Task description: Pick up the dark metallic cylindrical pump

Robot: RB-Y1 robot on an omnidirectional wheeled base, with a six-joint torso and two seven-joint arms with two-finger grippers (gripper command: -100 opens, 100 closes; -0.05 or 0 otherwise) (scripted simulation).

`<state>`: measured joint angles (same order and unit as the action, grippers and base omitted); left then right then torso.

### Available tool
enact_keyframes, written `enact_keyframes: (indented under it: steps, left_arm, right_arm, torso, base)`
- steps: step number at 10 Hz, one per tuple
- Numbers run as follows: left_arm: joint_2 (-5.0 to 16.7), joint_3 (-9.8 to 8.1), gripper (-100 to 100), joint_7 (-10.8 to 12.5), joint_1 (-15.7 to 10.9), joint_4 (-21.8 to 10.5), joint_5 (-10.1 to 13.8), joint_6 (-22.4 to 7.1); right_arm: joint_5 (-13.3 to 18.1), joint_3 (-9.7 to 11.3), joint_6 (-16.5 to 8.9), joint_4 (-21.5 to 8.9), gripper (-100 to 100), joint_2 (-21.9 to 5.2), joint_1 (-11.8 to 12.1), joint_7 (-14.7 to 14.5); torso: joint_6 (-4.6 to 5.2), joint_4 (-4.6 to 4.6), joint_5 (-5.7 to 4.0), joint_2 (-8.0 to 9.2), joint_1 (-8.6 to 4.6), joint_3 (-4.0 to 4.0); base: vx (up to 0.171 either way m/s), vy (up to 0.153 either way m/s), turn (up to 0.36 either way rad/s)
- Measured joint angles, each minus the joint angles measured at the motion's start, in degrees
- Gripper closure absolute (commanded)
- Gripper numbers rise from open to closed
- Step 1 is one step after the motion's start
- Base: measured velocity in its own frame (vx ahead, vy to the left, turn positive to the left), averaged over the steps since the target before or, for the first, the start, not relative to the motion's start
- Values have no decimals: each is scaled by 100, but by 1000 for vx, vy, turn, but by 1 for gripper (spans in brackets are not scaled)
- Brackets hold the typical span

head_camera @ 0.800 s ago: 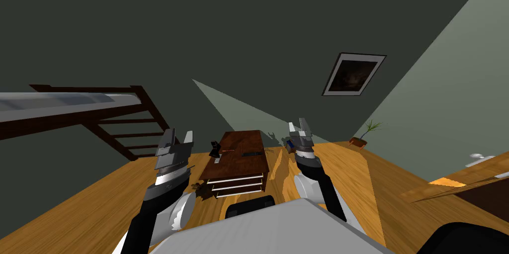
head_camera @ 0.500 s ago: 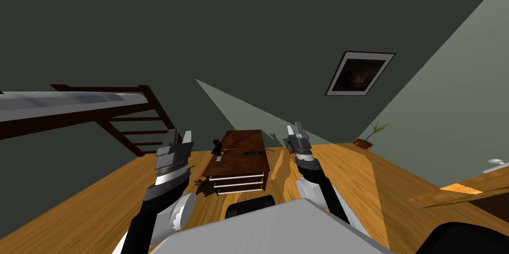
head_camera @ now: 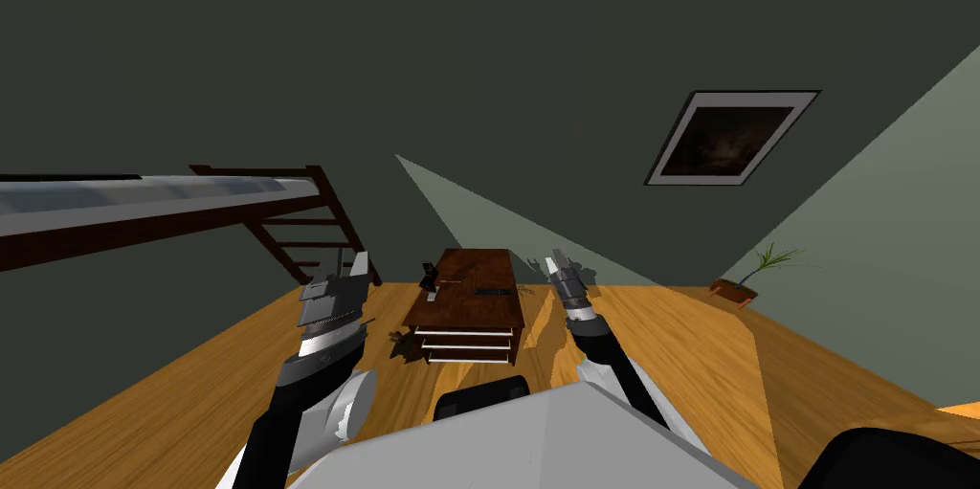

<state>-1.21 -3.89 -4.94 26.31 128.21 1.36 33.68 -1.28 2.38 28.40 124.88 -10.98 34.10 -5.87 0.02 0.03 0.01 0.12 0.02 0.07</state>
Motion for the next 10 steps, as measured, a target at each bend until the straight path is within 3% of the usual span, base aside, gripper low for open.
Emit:
enact_keyframes:
  steps: [5, 7, 10]
  left_arm:
    - [0, 1, 0, 0, -1, 0, 0, 0]
    - [0, 0, 0, 0, 0, 0, 0, 0]
    - [0, 0, 0, 0, -1, 0, 0, 0]
  right_arm:
    - [281, 117, -205, -772, -100, -603, 373, -208]
    - [413, 192, -254, -1083, -100, -720, 442, -309]
    - [657, 282, -497, -1465, -100, -1022, 597, -486]
  torso:
    - [-4, -1, 1, -6, 4, -4]
    - [-3, -2, 1, -8, 4, -5]
    - [-4, -2, 2, -11, 6, -6]
  base:
    - [-16, 25, 214]
    - [-7, 36, 280]
    - [-1, 27, 210]
